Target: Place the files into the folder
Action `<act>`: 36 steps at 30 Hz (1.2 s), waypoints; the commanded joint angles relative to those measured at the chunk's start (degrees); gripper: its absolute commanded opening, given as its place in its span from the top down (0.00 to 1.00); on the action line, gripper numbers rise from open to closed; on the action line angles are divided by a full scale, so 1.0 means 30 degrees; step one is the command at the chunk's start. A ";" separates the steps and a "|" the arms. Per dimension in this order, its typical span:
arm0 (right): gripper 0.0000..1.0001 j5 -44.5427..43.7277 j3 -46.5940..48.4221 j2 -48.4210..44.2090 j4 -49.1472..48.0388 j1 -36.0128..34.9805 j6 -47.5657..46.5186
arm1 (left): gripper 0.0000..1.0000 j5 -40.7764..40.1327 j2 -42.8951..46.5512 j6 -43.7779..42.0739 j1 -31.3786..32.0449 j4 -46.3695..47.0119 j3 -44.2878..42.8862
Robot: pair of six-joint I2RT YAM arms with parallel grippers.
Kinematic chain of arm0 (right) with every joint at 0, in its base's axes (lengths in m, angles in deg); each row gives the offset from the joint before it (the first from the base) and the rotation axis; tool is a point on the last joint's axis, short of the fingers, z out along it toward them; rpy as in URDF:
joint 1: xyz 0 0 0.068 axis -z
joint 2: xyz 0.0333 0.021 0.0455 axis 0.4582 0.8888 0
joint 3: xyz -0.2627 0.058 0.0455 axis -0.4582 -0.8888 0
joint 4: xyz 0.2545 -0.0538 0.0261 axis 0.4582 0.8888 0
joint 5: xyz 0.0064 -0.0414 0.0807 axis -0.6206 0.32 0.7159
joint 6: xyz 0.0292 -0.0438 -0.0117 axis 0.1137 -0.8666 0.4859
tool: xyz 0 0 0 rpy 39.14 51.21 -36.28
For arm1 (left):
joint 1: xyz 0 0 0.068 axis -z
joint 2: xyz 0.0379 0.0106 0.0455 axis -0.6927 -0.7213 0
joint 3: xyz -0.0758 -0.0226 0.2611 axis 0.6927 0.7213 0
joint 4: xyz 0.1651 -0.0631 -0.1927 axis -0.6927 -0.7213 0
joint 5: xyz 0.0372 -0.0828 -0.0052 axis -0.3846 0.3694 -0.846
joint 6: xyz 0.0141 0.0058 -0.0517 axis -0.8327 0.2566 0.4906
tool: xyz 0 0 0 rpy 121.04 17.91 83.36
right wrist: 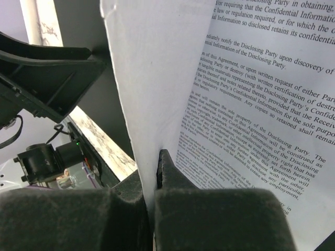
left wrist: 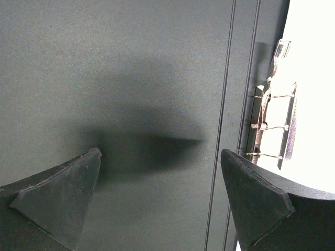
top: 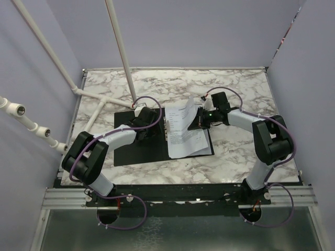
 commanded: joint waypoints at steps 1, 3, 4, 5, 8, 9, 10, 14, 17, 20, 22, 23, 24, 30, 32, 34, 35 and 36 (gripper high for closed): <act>0.99 -0.0120 -0.0569 0.0163 -0.0406 0.0069 -0.0104 | 0.01 0.0297 -0.0417 0.0010 -0.0025 -0.0389 0.0676; 0.96 -0.0356 -0.0843 0.0164 -0.0461 0.0061 -0.0113 | 0.01 0.0350 -0.0422 0.0010 -0.0014 -0.0395 0.0651; 0.92 -0.0484 -0.0976 0.0129 -0.0505 0.0067 -0.0092 | 0.01 0.0366 -0.0452 0.0010 -0.0017 -0.0381 0.0647; 0.89 -0.0588 -0.1128 0.0095 -0.0584 0.0067 -0.0085 | 0.01 0.0379 -0.0499 0.0010 -0.0021 -0.0353 0.0647; 0.75 -0.1179 -0.1454 0.0015 -0.0678 0.0082 -0.0069 | 0.01 0.0530 -0.0588 0.0039 -0.0018 -0.0286 0.0676; 0.70 -0.1415 -0.1447 0.0037 -0.0613 0.0062 -0.0119 | 0.01 0.0542 -0.0608 0.0039 -0.0021 -0.0250 0.0698; 0.66 -0.1679 -0.1392 0.0073 -0.0510 0.0081 -0.0147 | 0.01 0.0577 -0.0614 0.0065 -0.0022 -0.0245 0.0719; 0.54 -0.2668 -0.0901 0.0226 0.0056 0.0063 -0.0411 | 0.01 0.0631 -0.0560 0.0068 -0.0018 -0.0217 0.0778; 0.49 -0.3629 -0.0387 0.0169 0.0523 0.0086 -0.0522 | 0.01 0.0644 -0.0484 0.0068 -0.0003 -0.0189 0.0822; 0.43 -0.4585 0.0083 0.0065 0.1064 0.0079 -0.0727 | 0.01 0.0678 -0.0448 0.0068 0.0022 -0.0150 0.0823; 0.41 -0.5225 0.0400 0.0007 0.1542 0.0084 -0.0956 | 0.01 0.0681 -0.0470 0.0068 0.0010 -0.0160 0.0823; 0.39 -0.5627 0.0538 -0.0034 0.1843 0.0066 -0.1039 | 0.01 0.0700 -0.0487 0.0068 0.0008 -0.0157 0.0823; 0.38 -0.6047 0.0687 -0.0119 0.2108 0.0071 -0.1134 | 0.01 0.0729 -0.0496 0.0046 0.0008 -0.0117 0.0823; 0.34 -0.6897 0.0650 -0.0580 0.2828 0.0042 -0.1265 | 0.01 0.0776 -0.0517 0.0010 0.0010 -0.0091 0.0764; 0.34 -0.6808 0.0327 -0.0730 0.2639 0.0050 -0.1153 | 0.01 0.0784 -0.0509 0.0000 0.0008 -0.0081 0.0735; 0.34 -0.6838 0.0030 -0.0820 0.2460 0.0048 -0.1005 | 0.01 0.0819 -0.0534 0.0010 0.0008 -0.0064 0.0735; 0.34 -0.6795 -0.0068 -0.0899 0.2386 0.0047 -0.0968 | 0.01 0.0835 -0.0510 0.0010 0.0008 -0.0069 0.0735; 0.34 -0.6735 -0.0135 -0.0919 0.2374 0.0021 -0.0942 | 0.01 0.0862 -0.0507 0.0010 0.0008 -0.0073 0.0753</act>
